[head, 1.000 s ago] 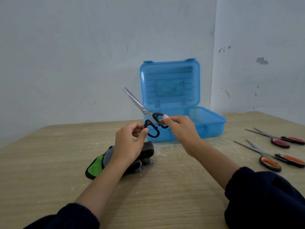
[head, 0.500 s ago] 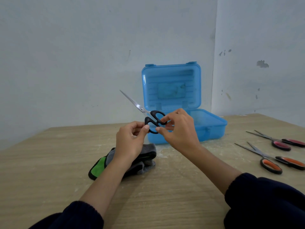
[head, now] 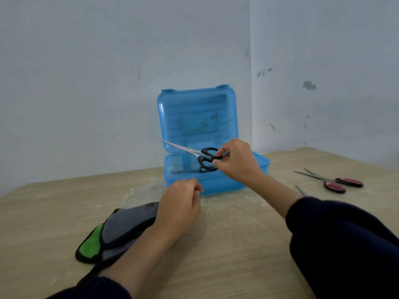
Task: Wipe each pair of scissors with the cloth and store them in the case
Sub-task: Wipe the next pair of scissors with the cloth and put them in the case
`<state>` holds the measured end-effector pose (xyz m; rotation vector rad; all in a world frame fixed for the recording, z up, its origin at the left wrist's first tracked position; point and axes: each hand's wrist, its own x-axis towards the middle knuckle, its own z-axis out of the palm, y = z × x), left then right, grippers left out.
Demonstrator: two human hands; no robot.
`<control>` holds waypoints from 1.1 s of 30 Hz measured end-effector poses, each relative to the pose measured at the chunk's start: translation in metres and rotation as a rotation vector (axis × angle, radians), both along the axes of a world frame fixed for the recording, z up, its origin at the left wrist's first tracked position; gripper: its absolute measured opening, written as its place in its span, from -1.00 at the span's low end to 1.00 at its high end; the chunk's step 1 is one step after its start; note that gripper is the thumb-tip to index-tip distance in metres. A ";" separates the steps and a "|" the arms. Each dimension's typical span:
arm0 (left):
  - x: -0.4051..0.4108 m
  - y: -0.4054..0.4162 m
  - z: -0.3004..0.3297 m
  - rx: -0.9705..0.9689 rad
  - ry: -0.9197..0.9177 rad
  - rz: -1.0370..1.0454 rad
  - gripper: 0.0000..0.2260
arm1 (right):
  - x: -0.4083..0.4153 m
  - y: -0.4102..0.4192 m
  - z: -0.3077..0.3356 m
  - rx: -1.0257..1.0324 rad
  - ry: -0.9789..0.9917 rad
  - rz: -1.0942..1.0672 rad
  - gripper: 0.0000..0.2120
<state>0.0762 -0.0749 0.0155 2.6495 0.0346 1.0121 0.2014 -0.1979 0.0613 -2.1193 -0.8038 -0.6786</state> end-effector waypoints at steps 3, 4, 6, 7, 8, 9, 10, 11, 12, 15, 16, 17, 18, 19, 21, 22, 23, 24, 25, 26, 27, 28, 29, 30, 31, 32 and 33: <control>0.015 -0.008 -0.017 0.003 0.138 -0.092 -0.87 | 0.030 -0.003 0.011 -0.136 0.023 0.008 -0.88; 0.019 -0.009 -0.022 0.011 0.180 -0.114 -0.87 | 0.038 -0.002 0.012 -0.176 0.044 0.021 -0.88; 0.023 -0.009 -0.028 0.026 0.242 -0.131 -0.84 | 0.055 0.002 0.011 -0.255 0.108 0.047 -0.87; 0.024 -0.008 -0.030 0.023 0.252 -0.131 -0.83 | 0.064 0.006 0.009 -0.306 0.140 0.055 -0.87; 0.025 -0.008 -0.031 0.016 0.249 -0.128 -0.82 | 0.072 0.011 0.007 -0.362 0.166 0.063 -0.86; 0.025 -0.007 -0.031 0.010 0.242 -0.122 -0.82 | 0.080 0.016 0.004 -0.415 0.188 0.071 -0.87; 0.025 -0.006 -0.031 0.008 0.237 -0.117 -0.81 | 0.087 0.021 0.002 -0.461 0.207 0.080 -0.87; 0.025 -0.006 -0.031 0.007 0.241 -0.113 -0.81 | 0.093 0.025 0.001 -0.497 0.224 0.088 -0.88; 0.025 -0.006 -0.030 0.007 0.247 -0.110 -0.80 | 0.097 0.029 0.001 -0.525 0.238 0.095 -0.88; 0.025 -0.006 -0.030 0.004 0.259 -0.104 -0.79 | 0.110 0.041 0.000 -0.589 0.270 0.122 -0.86; 0.025 -0.006 -0.030 0.002 0.255 -0.104 -0.78 | 0.113 0.045 -0.001 -0.615 0.272 0.130 -0.87; 0.025 -0.006 -0.030 0.001 0.252 -0.105 -0.78 | 0.116 0.048 -0.003 -0.643 0.277 0.135 -0.88; 0.024 -0.006 -0.030 0.001 0.249 -0.107 -0.77 | 0.119 0.050 -0.004 -0.669 0.281 0.137 -0.90; 0.024 -0.006 -0.030 0.001 0.248 -0.108 -0.77 | 0.121 0.052 -0.005 -0.690 0.283 0.135 -0.92; 0.024 -0.006 -0.030 -0.003 0.242 -0.110 -0.77 | 0.122 0.052 -0.006 -0.709 0.288 0.141 -0.95; 0.024 -0.006 -0.030 -0.004 0.240 -0.111 -0.77 | 0.122 0.052 -0.005 -0.706 0.294 0.149 -0.96; 0.024 -0.006 -0.030 -0.006 0.242 -0.109 -0.77 | 0.121 0.051 -0.004 -0.697 0.302 0.156 -0.97; 0.024 -0.006 -0.029 -0.008 0.243 -0.108 -0.77 | 0.120 0.050 -0.003 -0.685 0.312 0.165 -0.95; 0.023 -0.006 -0.029 -0.009 0.247 -0.107 -0.77 | 0.119 0.048 -0.002 -0.666 0.320 0.175 -0.93; 0.023 -0.007 -0.028 -0.008 0.251 -0.110 -0.78 | 0.116 0.045 -0.001 -0.639 0.324 0.186 -0.91; 0.022 -0.007 -0.027 -0.006 0.255 -0.116 -0.78 | 0.112 0.042 0.001 -0.604 0.317 0.200 -0.89; 0.022 -0.009 -0.026 -0.005 0.257 -0.123 -0.79 | 0.107 0.038 0.003 -0.564 0.294 0.212 -0.88; 0.021 -0.011 -0.025 -0.005 0.255 -0.130 -0.80 | 0.101 0.033 0.005 -0.522 0.249 0.215 -0.88; 0.021 -0.014 -0.023 -0.003 0.251 -0.136 -0.80 | 0.095 0.027 0.008 -0.479 0.194 0.208 -0.89; 0.020 -0.018 -0.021 -0.002 0.249 -0.143 -0.81 | 0.090 0.020 0.010 -0.432 0.146 0.197 -0.90; 0.019 -0.023 -0.019 -0.003 0.246 -0.151 -0.81 | 0.085 0.012 0.012 -0.385 0.115 0.190 -0.91; 0.018 -0.029 -0.018 -0.010 0.244 -0.155 -0.81 | 0.080 0.002 0.013 -0.347 0.092 0.189 -0.93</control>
